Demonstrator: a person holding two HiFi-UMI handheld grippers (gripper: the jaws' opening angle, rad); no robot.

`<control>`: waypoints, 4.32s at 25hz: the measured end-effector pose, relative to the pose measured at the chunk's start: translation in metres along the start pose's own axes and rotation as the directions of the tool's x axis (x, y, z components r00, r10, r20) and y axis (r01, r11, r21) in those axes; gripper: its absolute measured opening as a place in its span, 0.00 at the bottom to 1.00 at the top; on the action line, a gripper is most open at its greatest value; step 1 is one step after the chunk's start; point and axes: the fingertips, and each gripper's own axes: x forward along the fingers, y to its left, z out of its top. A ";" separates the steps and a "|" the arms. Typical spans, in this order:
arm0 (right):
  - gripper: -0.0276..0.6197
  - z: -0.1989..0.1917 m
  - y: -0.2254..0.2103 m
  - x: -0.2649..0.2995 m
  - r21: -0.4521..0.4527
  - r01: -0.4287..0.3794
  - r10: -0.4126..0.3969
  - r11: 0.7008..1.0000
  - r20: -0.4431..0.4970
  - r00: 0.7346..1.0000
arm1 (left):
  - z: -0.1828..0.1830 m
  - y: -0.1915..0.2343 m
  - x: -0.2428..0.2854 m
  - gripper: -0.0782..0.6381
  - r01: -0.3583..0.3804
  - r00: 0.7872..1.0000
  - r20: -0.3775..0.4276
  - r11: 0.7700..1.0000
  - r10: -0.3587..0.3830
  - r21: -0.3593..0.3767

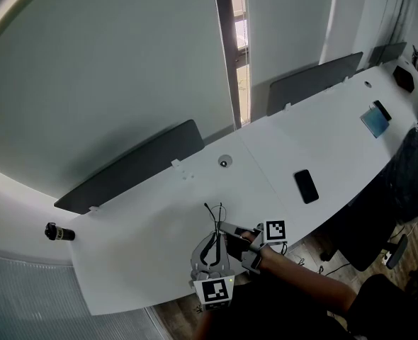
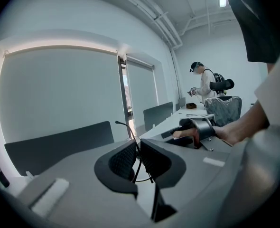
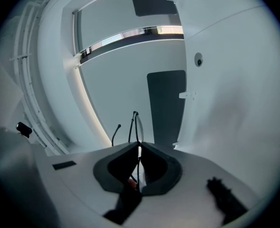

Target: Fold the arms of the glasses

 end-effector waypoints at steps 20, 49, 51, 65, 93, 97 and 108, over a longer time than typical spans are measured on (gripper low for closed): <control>0.08 0.009 0.015 0.006 0.133 -0.092 0.085 0.987 0.057 0.995 | 0.031 0.000 -0.039 0.16 -0.106 0.970 0.232 0.983 0.069 0.151; 0.07 0.003 -0.006 0.013 -0.519 0.234 -0.440 0.822 -0.319 0.840 | -0.053 0.036 -0.044 0.18 0.053 0.997 0.056 0.998 -0.051 -0.030; 0.07 -0.004 -0.021 0.008 -0.530 0.299 -0.530 0.794 -0.361 0.767 | -0.059 0.035 -0.046 0.18 0.072 0.995 0.061 0.997 -0.074 0.033; 0.07 -0.041 -0.067 -0.029 -0.694 0.375 -0.784 0.614 -0.479 0.396 | -0.084 -0.009 -0.018 0.25 0.345 0.937 -0.232 0.606 -0.260 0.717; 0.07 -0.039 -0.073 -0.018 -0.706 0.352 -0.778 0.615 -0.473 0.413 | -0.121 -0.001 0.003 0.14 0.395 0.919 -0.347 0.421 -0.189 0.816; 0.07 -0.023 -0.079 -0.015 -0.713 0.371 -0.789 0.596 -0.434 0.434 | -0.122 0.003 0.002 0.14 0.372 0.927 -0.348 0.432 -0.138 0.821; 0.08 0.013 -0.103 -0.007 -0.736 0.426 -0.836 0.526 -0.356 0.418 | -0.149 -0.014 -0.010 0.15 0.348 0.928 -0.369 0.470 -0.051 0.811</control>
